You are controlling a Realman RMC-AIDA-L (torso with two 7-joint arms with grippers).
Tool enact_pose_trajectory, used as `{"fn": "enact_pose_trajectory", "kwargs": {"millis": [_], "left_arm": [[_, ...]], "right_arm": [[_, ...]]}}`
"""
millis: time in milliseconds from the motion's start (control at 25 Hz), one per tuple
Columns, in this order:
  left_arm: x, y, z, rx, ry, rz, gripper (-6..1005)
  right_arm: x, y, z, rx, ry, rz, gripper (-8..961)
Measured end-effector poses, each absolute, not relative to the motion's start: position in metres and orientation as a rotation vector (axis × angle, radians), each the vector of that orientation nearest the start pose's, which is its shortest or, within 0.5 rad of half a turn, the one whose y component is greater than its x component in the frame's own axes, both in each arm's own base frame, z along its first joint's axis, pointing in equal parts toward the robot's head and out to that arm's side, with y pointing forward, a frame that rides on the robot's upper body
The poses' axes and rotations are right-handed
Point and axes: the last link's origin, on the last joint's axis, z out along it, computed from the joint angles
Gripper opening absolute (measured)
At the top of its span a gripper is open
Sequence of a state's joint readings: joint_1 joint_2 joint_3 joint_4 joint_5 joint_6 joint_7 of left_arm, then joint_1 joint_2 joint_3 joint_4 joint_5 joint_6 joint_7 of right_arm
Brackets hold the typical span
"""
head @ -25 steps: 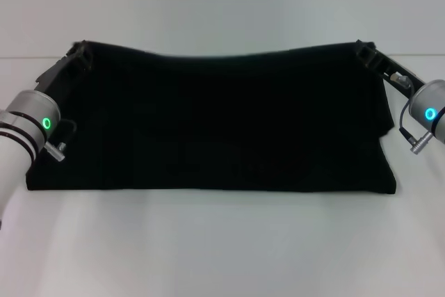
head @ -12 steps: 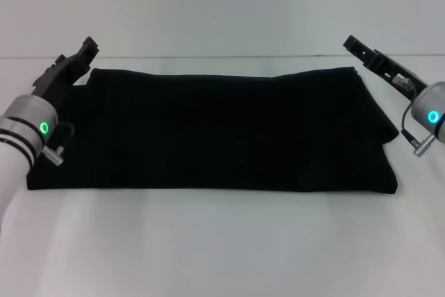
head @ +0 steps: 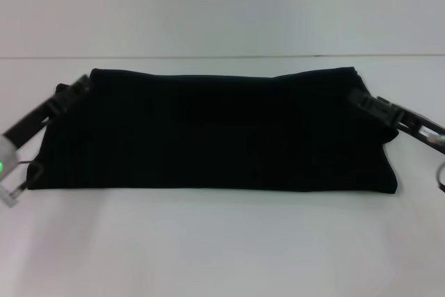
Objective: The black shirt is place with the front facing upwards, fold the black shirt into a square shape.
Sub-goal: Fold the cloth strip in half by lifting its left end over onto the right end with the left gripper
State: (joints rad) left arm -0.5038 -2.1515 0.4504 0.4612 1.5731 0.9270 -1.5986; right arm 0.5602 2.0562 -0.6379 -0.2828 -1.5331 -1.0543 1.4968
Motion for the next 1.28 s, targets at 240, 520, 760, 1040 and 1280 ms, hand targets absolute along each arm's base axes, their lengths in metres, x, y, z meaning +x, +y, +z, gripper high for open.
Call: {"fn": "enact_pose_trajectory", "kwargs": {"millis": [240,520,760,1040,1280], "left_arm": [[-0.359,0.342,0.054,-1.648,-1.451,-0.939,929],[-0.373,0.334,0.063,-1.715,-1.544,-0.758,913],[-0.382,0.331,0.059,-1.714,-1.579,-0.648,899],[-0.382,0.324,0.059,-1.753,-1.594,-0.635,883],[-0.381,0.324,0.054,-1.796,-1.590,-0.584,870]], "right_arm": [[0.331,0.345,0.007,-2.024,1.318,0.930,889],[0.338,0.338,0.006,-2.103,1.307,0.835,889],[0.338,0.338,0.004,-2.121,1.307,0.809,889],[0.339,0.338,0.004,-2.118,1.308,0.801,888],[0.337,0.338,0.001,-2.122,1.309,0.804,888]]}}
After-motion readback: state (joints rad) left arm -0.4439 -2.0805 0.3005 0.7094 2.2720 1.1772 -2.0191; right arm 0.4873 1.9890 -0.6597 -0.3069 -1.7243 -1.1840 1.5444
